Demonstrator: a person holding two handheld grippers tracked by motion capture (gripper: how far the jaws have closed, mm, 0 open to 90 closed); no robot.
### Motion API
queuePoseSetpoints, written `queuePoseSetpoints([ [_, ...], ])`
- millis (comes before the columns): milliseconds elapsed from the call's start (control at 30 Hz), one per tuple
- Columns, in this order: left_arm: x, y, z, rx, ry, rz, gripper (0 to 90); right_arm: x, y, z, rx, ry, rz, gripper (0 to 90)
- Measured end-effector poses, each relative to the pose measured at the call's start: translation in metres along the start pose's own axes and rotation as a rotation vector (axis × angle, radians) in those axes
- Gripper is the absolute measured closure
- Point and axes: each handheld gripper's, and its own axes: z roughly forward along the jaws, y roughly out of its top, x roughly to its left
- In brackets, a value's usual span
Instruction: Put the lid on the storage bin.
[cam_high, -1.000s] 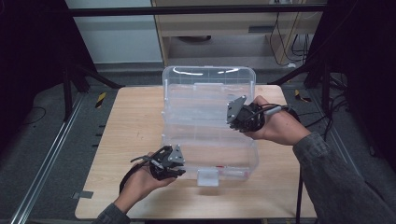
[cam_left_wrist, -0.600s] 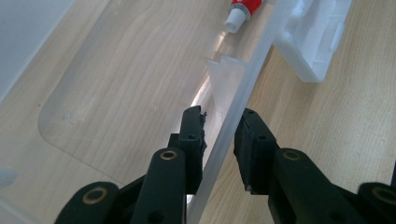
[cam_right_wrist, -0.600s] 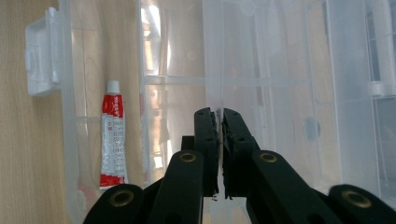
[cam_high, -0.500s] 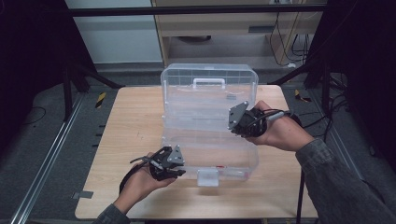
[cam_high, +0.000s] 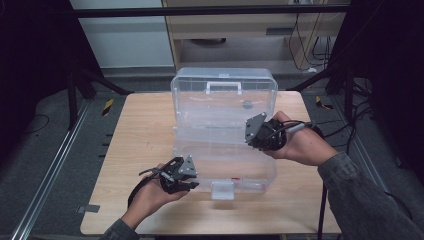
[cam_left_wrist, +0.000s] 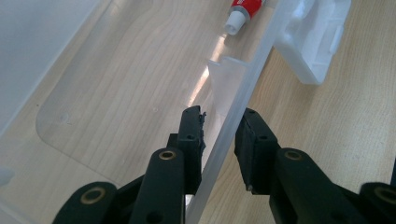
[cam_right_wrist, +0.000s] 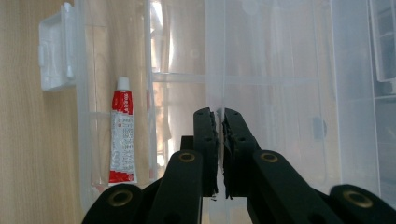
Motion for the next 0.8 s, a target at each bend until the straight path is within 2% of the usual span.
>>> queuePoseSetpoints([
  [633, -0.0012, -0.0004, 0.0016, 0.000, 0.008, 0.002, 70.5, 0.0072, -0.0008, 0.0003, 0.005, 0.017, 0.002, 84.5],
  [700, -0.0036, -0.0009, 0.0018, 0.001, 0.008, -0.028, 70.4, 0.0074, -0.0008, 0.0004, 0.005, 0.019, 0.003, 84.5],
  [733, -0.0015, -0.0003, 0.0016, 0.002, 0.011, 0.004, 70.4, 0.0076, -0.0007, 0.0005, 0.005, 0.020, 0.004, 84.6],
  [800, -0.0016, -0.0003, 0.0017, 0.002, 0.012, 0.005, 70.4, 0.0079, -0.0007, 0.0008, 0.003, 0.025, -0.001, 84.6],
])
